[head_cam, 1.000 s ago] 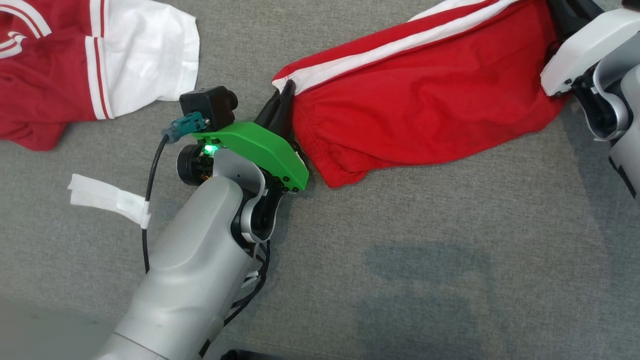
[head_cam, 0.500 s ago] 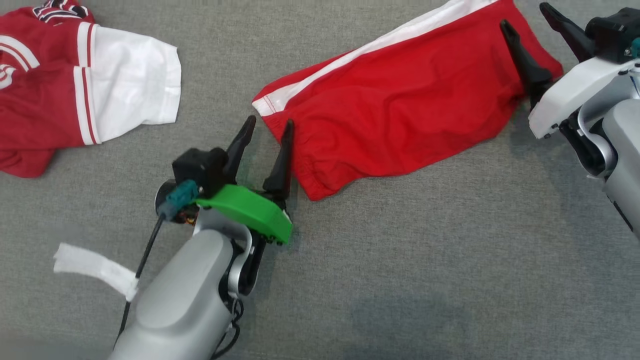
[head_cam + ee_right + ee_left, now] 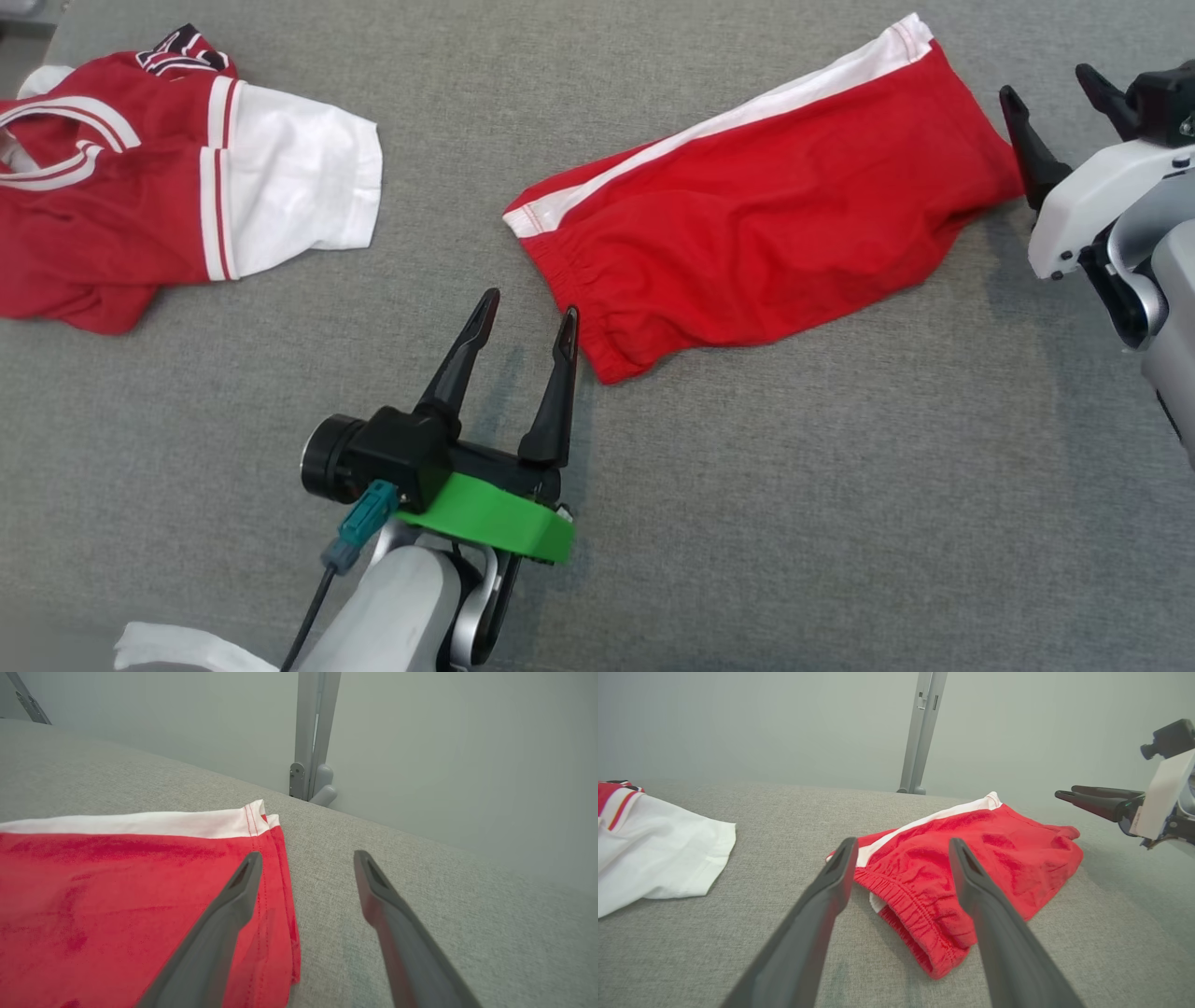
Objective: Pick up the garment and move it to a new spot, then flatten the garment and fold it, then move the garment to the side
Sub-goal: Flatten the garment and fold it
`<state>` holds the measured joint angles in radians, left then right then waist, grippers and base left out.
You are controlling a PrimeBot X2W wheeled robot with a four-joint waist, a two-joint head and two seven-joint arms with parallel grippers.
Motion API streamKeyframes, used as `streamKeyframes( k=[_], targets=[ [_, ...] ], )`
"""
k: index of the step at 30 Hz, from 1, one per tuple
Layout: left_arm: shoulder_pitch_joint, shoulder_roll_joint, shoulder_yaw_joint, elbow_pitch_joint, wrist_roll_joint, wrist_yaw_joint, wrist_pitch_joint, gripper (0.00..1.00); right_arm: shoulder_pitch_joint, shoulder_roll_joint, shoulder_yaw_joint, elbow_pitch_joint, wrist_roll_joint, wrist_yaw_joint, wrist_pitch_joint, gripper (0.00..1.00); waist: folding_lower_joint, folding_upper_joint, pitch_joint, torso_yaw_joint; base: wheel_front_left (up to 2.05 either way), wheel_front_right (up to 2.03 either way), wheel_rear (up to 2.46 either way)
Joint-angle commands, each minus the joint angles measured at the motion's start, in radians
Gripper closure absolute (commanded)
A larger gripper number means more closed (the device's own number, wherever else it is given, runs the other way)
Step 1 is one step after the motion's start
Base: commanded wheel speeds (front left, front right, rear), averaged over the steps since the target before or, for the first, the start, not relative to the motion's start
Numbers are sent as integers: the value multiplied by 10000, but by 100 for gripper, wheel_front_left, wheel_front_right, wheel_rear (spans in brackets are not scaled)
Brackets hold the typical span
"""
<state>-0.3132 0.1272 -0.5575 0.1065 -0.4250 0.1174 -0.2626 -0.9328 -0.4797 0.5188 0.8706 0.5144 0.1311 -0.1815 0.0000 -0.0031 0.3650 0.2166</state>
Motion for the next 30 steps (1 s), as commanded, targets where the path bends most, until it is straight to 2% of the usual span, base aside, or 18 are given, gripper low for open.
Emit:
streamKeyframes(
  k=[1,7,13,21,30],
  targets=[
    [75,-53,94,28,75,-81,-27,0,-103,46,-75,133,-120,-7,58,0,0,31,574,619,0,0,0],
    [164,-618,577,313,547,-759,-27,0,-764,512,-448,1495,-753,-7,877,0,0,31,945,1208,0,0,0],
    [354,-750,977,602,760,-1075,-28,0,-738,852,-476,2464,-816,-2,1560,0,0,31,704,1321,0,0,0],
    [578,-769,1137,753,619,-1174,-28,0,-682,861,-622,3349,-848,-14,2009,0,0,31,256,1003,0,0,0],
    [594,-764,905,888,511,-1205,-29,0,-702,788,-843,3904,-1067,-24,1900,0,0,31,258,967,0,0,0]
  ],
)
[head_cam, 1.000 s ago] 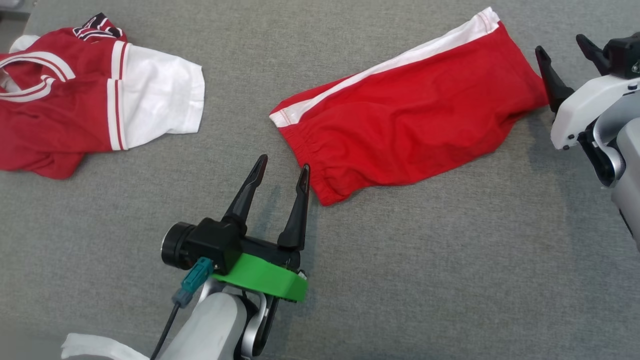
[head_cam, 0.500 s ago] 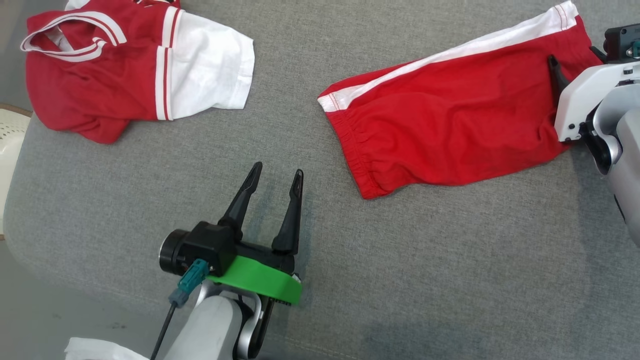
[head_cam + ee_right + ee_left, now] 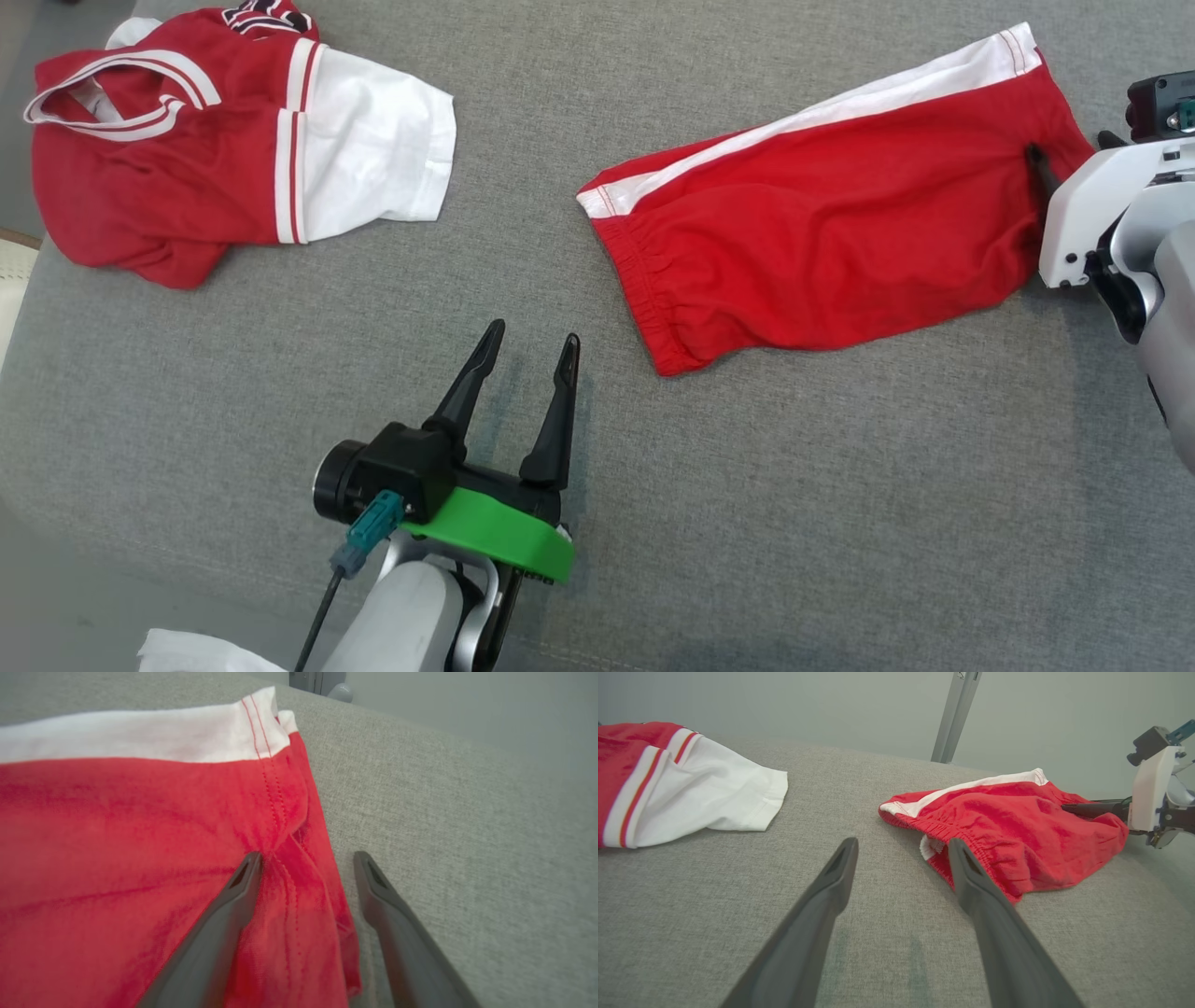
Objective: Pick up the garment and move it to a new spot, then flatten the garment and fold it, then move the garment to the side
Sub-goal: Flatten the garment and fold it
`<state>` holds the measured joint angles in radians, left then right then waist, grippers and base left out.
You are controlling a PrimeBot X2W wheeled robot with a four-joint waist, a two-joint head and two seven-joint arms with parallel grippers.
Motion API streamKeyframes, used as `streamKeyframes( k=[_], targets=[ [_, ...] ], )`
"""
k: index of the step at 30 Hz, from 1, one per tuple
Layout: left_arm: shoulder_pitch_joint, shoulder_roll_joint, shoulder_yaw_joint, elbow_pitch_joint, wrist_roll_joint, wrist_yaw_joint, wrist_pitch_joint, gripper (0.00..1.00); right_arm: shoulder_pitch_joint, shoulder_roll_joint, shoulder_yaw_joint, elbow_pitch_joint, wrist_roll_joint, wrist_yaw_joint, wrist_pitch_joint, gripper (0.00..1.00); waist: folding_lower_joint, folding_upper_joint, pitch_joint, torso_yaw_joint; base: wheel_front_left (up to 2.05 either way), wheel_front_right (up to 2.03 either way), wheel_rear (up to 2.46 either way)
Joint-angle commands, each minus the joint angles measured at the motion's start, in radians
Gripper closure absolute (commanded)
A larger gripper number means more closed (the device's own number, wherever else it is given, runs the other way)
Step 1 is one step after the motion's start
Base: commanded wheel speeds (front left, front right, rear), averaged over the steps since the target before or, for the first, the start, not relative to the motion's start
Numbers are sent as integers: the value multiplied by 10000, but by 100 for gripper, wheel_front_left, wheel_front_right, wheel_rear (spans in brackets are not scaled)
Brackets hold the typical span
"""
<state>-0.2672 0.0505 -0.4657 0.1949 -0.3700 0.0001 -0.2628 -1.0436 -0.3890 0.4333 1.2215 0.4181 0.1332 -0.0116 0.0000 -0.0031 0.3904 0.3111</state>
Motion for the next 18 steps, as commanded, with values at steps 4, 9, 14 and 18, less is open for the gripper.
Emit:
streamKeyframes(
  k=[4,9,14,18],
  targets=[
    [153,4,-33,143,-66,-57,-27,0,663,105,-67,584,-34,-43,498,65,0,31,-55,119,0,0,0],
    [252,7,97,245,-51,58,-27,0,1014,620,-258,398,687,-22,808,100,0,31,-281,37,0,0,0],
    [677,8,562,399,152,63,-16,0,1331,1041,-631,-733,2075,-20,745,100,0,31,-857,-536,0,0,0],
    [1147,27,1072,512,419,-68,-16,0,2093,929,-676,-2124,3335,-30,1036,100,0,31,-1433,-1293,0,0,0]
  ],
)
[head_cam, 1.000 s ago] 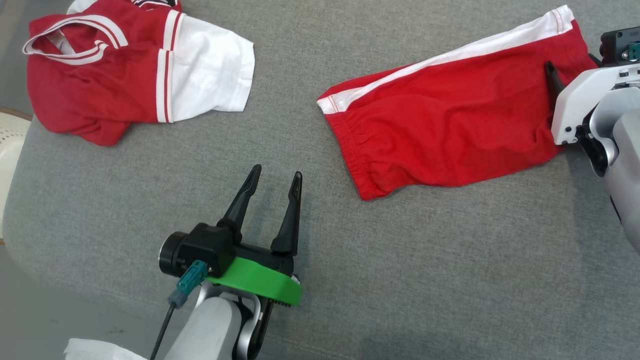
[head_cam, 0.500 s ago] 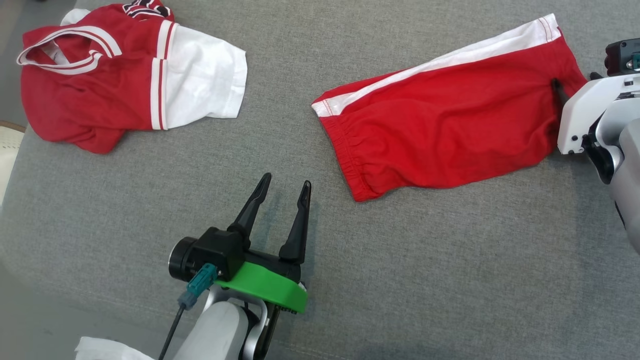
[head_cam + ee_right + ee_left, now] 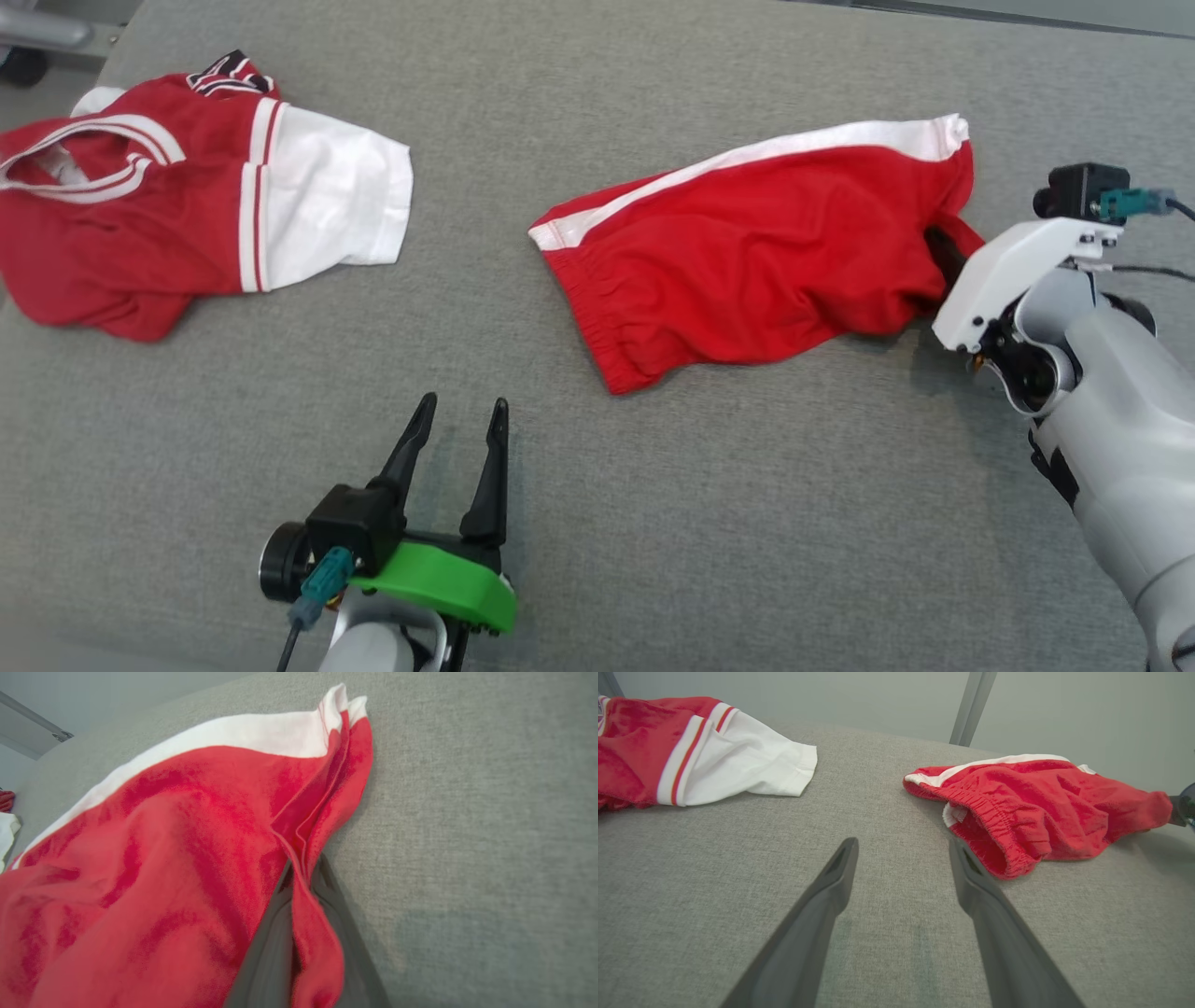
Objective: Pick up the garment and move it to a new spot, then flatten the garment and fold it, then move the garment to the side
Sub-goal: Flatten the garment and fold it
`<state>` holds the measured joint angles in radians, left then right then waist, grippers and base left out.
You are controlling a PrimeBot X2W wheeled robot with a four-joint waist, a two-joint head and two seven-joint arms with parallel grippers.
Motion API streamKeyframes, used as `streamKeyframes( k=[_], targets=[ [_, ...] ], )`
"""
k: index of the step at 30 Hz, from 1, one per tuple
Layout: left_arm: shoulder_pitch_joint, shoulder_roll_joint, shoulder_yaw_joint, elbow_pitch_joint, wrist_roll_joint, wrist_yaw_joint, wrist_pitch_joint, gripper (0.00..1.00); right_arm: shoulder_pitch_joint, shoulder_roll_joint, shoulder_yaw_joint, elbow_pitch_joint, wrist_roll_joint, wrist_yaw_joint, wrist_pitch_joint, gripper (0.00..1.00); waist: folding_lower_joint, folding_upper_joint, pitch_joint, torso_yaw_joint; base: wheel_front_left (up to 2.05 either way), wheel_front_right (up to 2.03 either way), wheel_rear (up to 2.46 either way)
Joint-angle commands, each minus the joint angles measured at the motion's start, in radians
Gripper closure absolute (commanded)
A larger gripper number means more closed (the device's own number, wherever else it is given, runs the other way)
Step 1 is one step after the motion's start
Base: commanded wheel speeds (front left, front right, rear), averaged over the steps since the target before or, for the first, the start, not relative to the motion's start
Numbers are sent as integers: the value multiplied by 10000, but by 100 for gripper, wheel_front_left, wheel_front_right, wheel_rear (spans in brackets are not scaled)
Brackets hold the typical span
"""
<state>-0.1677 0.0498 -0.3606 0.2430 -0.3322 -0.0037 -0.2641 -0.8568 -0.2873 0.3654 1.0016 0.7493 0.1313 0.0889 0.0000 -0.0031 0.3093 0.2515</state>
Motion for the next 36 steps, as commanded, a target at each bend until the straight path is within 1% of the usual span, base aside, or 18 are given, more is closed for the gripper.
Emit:
streamKeyframes(
  k=[1,4,6,10,12,15,17,18,21,25,27,30,33,34,35,36],
  targets=[
    [304,58,140,47,99,-70,-3,0,454,-194,-22,-267,348,-10,146,100,0,31,-742,-895,0,0,0],
    [710,137,499,32,286,-267,-3,0,1127,-555,-121,-1132,1121,-10,509,100,0,31,-1095,-1448,0,0,0],
    [966,153,630,11,426,-440,-3,0,1541,-955,-309,-1419,1506,-10,659,100,0,31,-1246,-1688,0,0,0],
    [1383,135,894,1,609,-684,-3,0,2218,-1702,-817,-1277,1863,-10,701,100,0,31,-1472,-1948,0,0,0],
    [1494,107,954,12,636,-754,-3,0,2399,-2064,-1070,-996,1760,-9,531,100,0,31,-1503,-1979,0,0,0],
    [1629,65,994,39,619,-827,-3,0,2483,-2364,-1368,-716,1560,-7,150,100,0,31,-1548,-1961,0,0,0],
    [1688,43,977,36,565,-850,-3,0,2342,-2534,-1377,-851,1269,-7,-182,100,0,31,-1543,-1929,0,0,0],
    [1768,26,942,33,504,-866,-3,0,2135,-2494,-1201,-1281,908,-7,-440,100,0,31,-1549,-1918,0,0,0],
    [1900,19,861,13,387,-834,-3,0,2017,-2122,-577,-2355,184,-6,-526,100,0,31,-1570,-1955,0,0,0],
    [1993,17,767,-13,286,-736,-3,0,2256,-1053,459,-4109,-332,-6,159,100,0,31,-1563,-2016,0,0,0],
    [1907,17,712,13,284,-717,-3,0,2368,-546,894,-4645,-646,-9,489,100,0,31,-1526,-2004,0,0,0],
    [1650,16,599,101,288,-727,-3,0,2457,284,1241,-4806,-1141,-7,755,100,0,31,-1464,-1899,0,0,0],
    [1420,16,519,188,327,-743,-3,0,2503,961,1187,-4512,-1616,-7,797,100,0,31,-1377,-1715,0,0,0],
    [1393,17,520,212,320,-733,-3,0,2522,1159,1167,-4418,-1782,-7,778,100,0,31,-1355,-1654,0,0,0],
    [1393,17,520,212,320,-733,-3,0,2522,1159,1167,-4418,-1782,-7,778,100,0,31,-1355,-1654,0,0,0],
    [1386,17,539,236,297,-706,-3,0,2555,1344,1152,-4316,-1907,-7,764,100,0,31,-1341,-1606,0,0,0]
  ],
)
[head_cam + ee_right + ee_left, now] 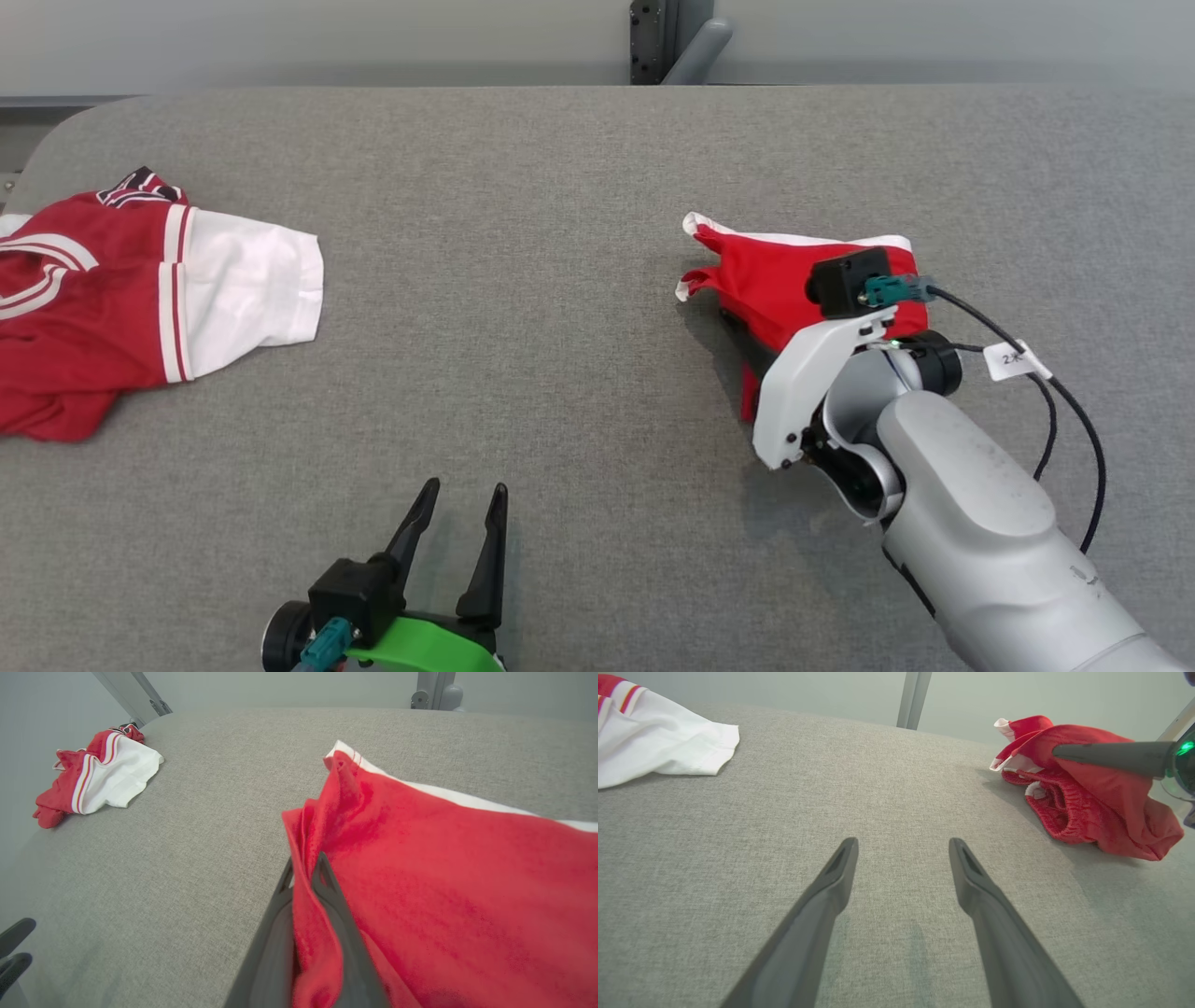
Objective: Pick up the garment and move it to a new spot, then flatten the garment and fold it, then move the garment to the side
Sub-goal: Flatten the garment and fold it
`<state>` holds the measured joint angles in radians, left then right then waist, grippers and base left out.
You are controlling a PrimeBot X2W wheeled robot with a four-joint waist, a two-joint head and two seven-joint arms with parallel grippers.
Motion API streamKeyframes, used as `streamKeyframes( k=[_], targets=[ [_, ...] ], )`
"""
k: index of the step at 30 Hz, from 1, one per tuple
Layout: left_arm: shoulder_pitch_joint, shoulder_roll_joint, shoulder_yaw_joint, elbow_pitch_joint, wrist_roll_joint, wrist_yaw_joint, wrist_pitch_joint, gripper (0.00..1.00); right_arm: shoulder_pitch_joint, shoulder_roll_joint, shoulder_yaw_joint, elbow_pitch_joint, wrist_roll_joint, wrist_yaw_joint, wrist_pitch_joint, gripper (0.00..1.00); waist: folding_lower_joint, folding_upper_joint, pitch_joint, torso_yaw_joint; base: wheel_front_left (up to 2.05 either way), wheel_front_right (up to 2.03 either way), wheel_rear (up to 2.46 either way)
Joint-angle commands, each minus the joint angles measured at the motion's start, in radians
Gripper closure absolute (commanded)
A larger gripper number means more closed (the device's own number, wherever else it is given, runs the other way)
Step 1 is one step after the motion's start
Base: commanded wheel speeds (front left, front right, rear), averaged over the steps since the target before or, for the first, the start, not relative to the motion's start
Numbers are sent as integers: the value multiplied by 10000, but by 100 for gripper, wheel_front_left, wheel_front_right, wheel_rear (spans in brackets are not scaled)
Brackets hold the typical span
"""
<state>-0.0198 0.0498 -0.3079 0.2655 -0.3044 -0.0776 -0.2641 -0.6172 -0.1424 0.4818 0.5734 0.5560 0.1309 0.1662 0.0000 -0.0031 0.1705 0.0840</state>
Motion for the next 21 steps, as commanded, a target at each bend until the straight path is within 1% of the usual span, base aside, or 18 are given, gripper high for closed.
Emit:
streamKeyframes(
  k=[1,2,3,4,9,14,18,21],
  targets=[
    [-92,17,35,38,5,53,-3,0,194,34,-28,54,-63,-3,-22,100,0,31,58,105,0,0,0],
    [-85,17,73,51,-20,68,-3,0,203,114,-15,126,-238,-3,-81,86,0,31,68,134,0,0,0],
    [-57,16,106,55,-53,83,-3,0,205,161,43,146,-426,-3,-149,42,0,31,77,155,0,0,0],
    [-16,16,132,60,-73,78,-3,0,238,215,55,182,-530,-3,-204,0,0,31,82,165,0,0,0],
    [214,16,340,51,-139,83,-3,0,530,232,-187,3,-933,-3,-654,0,0,31,-1,76,0,0,0],
    [428,16,550,-58,-190,127,-3,0,1208,-118,-485,-933,-1282,-3,-1300,0,0,31,-244,-129,0,0,0],
    [651,18,795,-222,-167,163,-3,0,2140,-623,-1216,-1935,-1835,-5,-2135,0,0,31,-504,-322,0,0,0],
    [781,18,974,-351,-83,158,-3,0,2975,-769,-1996,-2517,-2177,-3,-2990,0,0,31,-632,-444,0,0,0]
  ],
)
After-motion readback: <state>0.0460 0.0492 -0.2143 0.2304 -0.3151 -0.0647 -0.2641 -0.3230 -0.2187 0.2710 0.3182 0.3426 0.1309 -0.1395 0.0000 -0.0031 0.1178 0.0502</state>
